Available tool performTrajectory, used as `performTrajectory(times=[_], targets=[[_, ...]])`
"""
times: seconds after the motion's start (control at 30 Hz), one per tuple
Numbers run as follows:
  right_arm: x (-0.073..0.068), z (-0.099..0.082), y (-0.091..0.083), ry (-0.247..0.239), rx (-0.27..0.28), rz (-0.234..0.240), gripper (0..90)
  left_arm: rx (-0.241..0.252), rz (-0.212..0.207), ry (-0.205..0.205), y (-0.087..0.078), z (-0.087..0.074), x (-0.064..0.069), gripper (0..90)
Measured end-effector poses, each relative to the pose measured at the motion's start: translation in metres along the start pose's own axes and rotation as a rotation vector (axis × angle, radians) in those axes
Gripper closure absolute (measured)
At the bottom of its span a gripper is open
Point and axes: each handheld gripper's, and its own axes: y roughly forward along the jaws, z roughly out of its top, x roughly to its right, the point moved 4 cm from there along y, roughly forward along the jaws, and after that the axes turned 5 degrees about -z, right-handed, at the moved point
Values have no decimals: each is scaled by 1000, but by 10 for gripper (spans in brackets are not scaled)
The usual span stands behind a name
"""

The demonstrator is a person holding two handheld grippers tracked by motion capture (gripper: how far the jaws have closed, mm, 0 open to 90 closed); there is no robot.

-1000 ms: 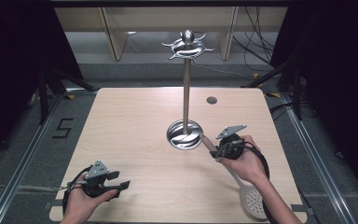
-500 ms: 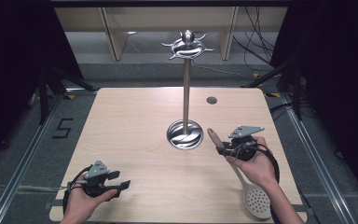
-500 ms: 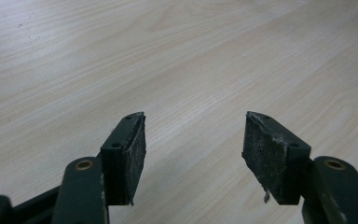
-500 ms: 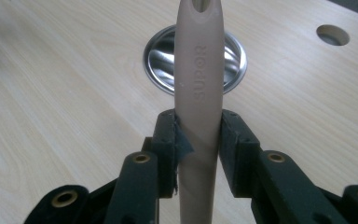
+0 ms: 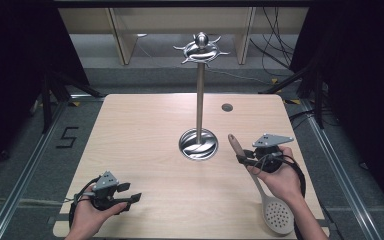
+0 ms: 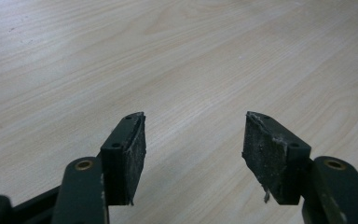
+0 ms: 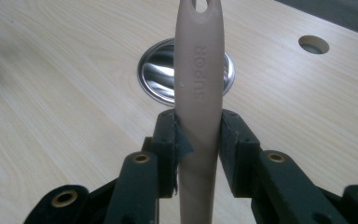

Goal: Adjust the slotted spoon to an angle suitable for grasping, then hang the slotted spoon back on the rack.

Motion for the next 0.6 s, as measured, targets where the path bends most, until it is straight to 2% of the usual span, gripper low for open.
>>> performTrajectory(times=[0.13,0.2,0.23,0.27,0.43,0.47,0.5,0.53,0.57,0.6], targets=[[1,0,0,-7,4,-2,700,17,2,-1,-1,0,0,383],[-1,0,0,4,8,-1,700,-6,4,21,-3,0,-2,383],[-1,0,-1,2,-9,13,700,8,-1,1,0,1,-1,383],[-1,0,-1,2,-9,13,700,8,-1,1,0,1,-1,383],[0,1,-1,-6,20,-4,700,-7,2,25,-2,1,-1,383],[0,1,-2,-4,24,-4,700,20,2,2,-1,2,0,383],[0,1,-4,-4,27,-3,700,-1,3,20,-3,2,-2,383],[0,1,-4,-4,27,-3,700,-1,3,20,-3,2,-2,383],[0,1,-7,-13,36,-9,700,17,5,3,-1,2,-1,383],[0,1,-8,-5,33,-9,700,10,0,5,0,2,-1,383]])
